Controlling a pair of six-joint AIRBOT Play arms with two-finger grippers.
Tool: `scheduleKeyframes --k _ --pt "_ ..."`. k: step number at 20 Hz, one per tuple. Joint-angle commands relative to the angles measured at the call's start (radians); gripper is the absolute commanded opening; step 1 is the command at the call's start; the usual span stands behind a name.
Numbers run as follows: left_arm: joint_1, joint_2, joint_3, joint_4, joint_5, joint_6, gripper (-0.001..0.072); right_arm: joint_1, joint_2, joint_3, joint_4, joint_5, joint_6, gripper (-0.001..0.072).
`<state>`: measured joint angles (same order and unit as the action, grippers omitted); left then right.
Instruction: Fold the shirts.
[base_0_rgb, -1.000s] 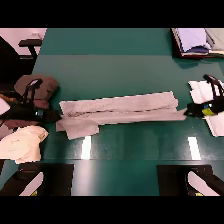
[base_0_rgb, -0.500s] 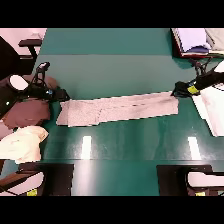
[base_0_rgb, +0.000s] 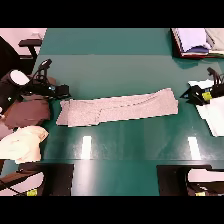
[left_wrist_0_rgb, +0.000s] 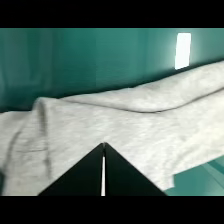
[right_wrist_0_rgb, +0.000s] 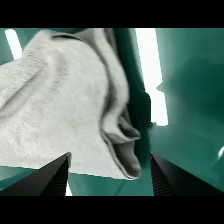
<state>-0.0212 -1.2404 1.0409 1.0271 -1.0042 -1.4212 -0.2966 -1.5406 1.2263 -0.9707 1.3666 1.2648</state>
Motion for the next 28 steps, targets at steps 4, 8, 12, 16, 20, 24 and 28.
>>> scheduleKeyframes --k 4,8,12,16,20,24,28 --pt "-0.206 -0.008 0.002 -0.066 0.172 -0.036 0.0023 -0.045 -0.122 -0.07 0.174 0.0 -0.097 0.0575" --pt "-0.324 -0.091 0.039 -0.066 0.238 -0.072 0.0023 0.065 -0.193 -0.028 0.193 -0.026 -0.105 0.0494" --pt "-0.404 -0.257 0.169 -0.067 0.221 -0.072 0.0023 0.146 -0.199 0.077 0.19 -0.017 -0.107 0.0016" --pt "-0.473 -0.432 0.331 -0.067 0.166 -0.074 0.0022 0.179 -0.094 0.186 0.195 0.053 -0.105 0.0015" --pt "-0.529 -0.545 0.441 -0.067 0.146 -0.075 0.0023 0.255 0.057 0.307 0.195 0.091 -0.035 0.0015" --pt "-0.557 -0.614 0.489 -0.07 0.134 -0.079 0.0023 0.372 0.143 0.409 0.196 0.085 0.014 0.0015" --pt "-0.557 -0.622 0.489 -0.073 0.142 -0.094 0.0023 0.494 0.15 0.487 0.253 0.077 0.019 0.0015"
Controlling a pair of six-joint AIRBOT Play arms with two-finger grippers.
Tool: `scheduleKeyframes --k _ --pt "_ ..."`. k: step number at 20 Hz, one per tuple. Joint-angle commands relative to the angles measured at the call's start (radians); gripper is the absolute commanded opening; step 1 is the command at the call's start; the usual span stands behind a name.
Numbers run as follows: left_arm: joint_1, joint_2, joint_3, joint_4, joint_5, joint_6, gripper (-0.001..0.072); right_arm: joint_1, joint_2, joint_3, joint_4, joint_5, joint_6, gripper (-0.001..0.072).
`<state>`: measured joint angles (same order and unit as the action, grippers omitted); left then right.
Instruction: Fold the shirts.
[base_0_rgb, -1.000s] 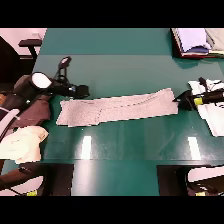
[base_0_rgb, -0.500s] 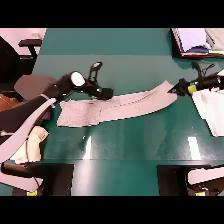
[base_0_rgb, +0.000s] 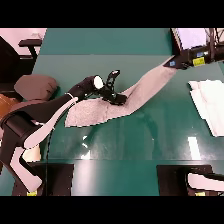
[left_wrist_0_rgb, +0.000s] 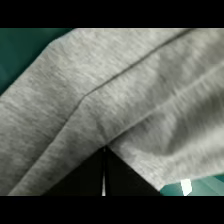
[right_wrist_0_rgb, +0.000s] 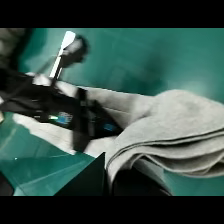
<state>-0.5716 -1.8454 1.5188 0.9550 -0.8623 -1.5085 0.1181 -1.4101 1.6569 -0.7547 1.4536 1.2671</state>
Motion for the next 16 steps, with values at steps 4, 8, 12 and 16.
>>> scheduleKeyframes --k 4,8,12,16 --pt "0.025 0.014 0.041 0.027 -0.079 -0.006 0.0022 0.188 0.02 0.079 0.055 -0.046 0.015 0.0015" --pt "0.164 0.222 0.041 0.154 -0.12 -0.01 0.0023 0.328 0.005 0.078 0.056 -0.117 0.014 0.0015" --pt "0.37 0.475 0.041 0.288 -0.153 -0.01 0.0023 0.57 -0.106 0.081 0.057 -0.256 -0.021 0.0015" --pt "0.527 0.642 0.04 0.314 -0.156 -0.01 0.0023 0.79 -0.328 0.228 0.045 -0.325 -0.084 0.0386"
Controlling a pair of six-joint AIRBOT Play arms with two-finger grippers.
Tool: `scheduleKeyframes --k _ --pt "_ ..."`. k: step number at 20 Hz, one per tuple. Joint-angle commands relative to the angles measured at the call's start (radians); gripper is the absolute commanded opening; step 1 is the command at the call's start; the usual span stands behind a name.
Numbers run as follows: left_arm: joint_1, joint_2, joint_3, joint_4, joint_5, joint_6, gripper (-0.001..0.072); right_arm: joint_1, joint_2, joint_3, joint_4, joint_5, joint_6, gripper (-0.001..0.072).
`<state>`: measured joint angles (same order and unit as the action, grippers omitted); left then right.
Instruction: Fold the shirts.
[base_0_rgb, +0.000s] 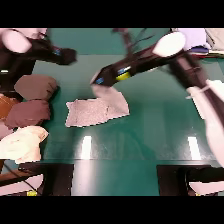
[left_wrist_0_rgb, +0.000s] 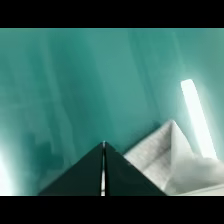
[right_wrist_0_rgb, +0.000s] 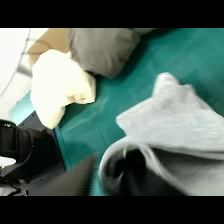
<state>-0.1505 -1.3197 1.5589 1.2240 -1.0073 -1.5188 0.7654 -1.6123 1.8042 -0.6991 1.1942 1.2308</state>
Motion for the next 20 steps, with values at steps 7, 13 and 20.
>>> scheduleKeyframes --k 7,13,20 --pt "0.195 0.17 0.0 0.064 -0.142 0.014 0.0024 0.05 -0.187 0.089 -0.21 0.195 0.026 0.0501" --pt "0.195 0.17 0.0 0.047 -0.159 0.027 0.0024 -0.308 0.006 -0.358 -0.215 0.083 0.117 0.0523" --pt "0.194 0.169 0.0 0.01 -0.145 0.028 0.0023 -0.444 -0.103 -0.528 0.052 0.009 0.06 0.0611"
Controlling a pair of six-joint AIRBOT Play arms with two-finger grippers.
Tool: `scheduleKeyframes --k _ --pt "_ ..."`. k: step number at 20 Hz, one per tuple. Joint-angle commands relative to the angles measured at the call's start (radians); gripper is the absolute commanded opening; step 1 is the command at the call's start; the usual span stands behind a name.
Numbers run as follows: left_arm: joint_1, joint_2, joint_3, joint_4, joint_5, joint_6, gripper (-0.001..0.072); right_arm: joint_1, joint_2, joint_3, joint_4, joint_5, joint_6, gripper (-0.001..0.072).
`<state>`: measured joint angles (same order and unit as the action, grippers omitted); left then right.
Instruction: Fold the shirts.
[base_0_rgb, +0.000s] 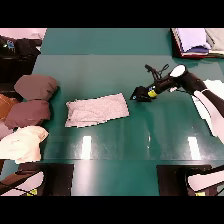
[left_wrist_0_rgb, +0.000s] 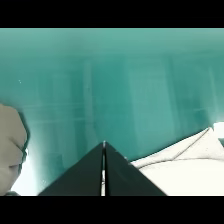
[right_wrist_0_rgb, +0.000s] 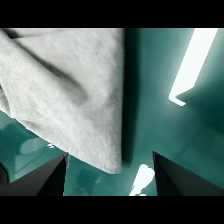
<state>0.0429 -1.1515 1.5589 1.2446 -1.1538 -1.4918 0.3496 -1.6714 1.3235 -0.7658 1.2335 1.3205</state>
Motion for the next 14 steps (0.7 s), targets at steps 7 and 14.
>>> scheduleKeyframes --k 7,14 --pt "0.0 -0.001 0.0 -0.021 -0.004 0.001 0.0024 0.186 -0.26 0.164 0.198 -0.029 -0.031 0.0521" --pt "-0.058 -0.001 0.0 -0.074 0.001 0.017 0.0022 0.209 -0.289 0.369 0.112 -0.018 -0.031 0.0016"
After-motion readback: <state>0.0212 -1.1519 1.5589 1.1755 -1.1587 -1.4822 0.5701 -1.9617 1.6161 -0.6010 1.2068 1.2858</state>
